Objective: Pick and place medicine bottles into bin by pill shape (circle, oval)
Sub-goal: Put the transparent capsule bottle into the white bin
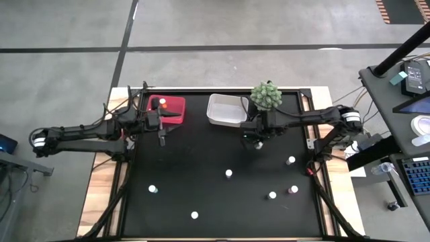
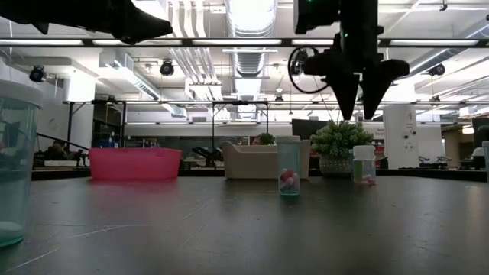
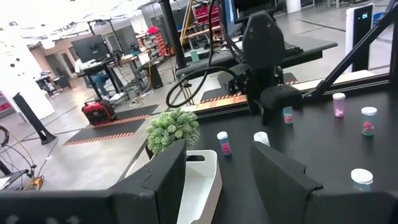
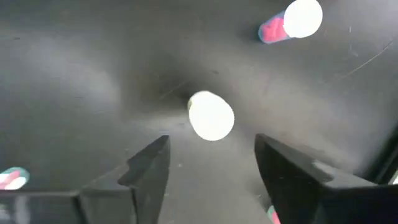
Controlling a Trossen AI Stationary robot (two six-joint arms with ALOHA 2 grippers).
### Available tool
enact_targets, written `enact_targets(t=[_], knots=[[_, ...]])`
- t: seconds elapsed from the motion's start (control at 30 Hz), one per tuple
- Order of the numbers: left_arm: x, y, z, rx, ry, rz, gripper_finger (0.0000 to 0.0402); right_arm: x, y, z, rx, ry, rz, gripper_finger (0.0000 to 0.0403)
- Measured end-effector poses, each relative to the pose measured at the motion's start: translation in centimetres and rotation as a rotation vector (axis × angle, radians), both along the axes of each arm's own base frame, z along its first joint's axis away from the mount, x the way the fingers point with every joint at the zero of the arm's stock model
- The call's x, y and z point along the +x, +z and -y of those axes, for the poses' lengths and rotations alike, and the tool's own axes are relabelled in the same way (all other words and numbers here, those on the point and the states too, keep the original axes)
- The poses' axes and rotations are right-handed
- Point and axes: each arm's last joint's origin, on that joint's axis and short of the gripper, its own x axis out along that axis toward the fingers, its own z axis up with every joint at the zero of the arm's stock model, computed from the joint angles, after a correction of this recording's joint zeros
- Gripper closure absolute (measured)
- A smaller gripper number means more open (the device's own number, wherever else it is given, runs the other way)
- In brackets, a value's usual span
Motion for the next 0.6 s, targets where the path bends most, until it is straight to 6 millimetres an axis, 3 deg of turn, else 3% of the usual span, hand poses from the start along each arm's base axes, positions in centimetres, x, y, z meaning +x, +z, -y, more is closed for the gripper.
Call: enact_targets(t=[0.27, 0.6], knots=[[0.0, 0.0, -0.1, 0.001, 0.028, -0.001, 0.0237, 1.0, -2.3, 0.9, 0.017, 0.031, -0.088, 0.0132], [0.0, -0.1, -0.1, 0.001, 0.045, -0.004, 0.0237, 2.1, -5.4, 1.1, 0.060, 0.096, -0.176, 0.0150]])
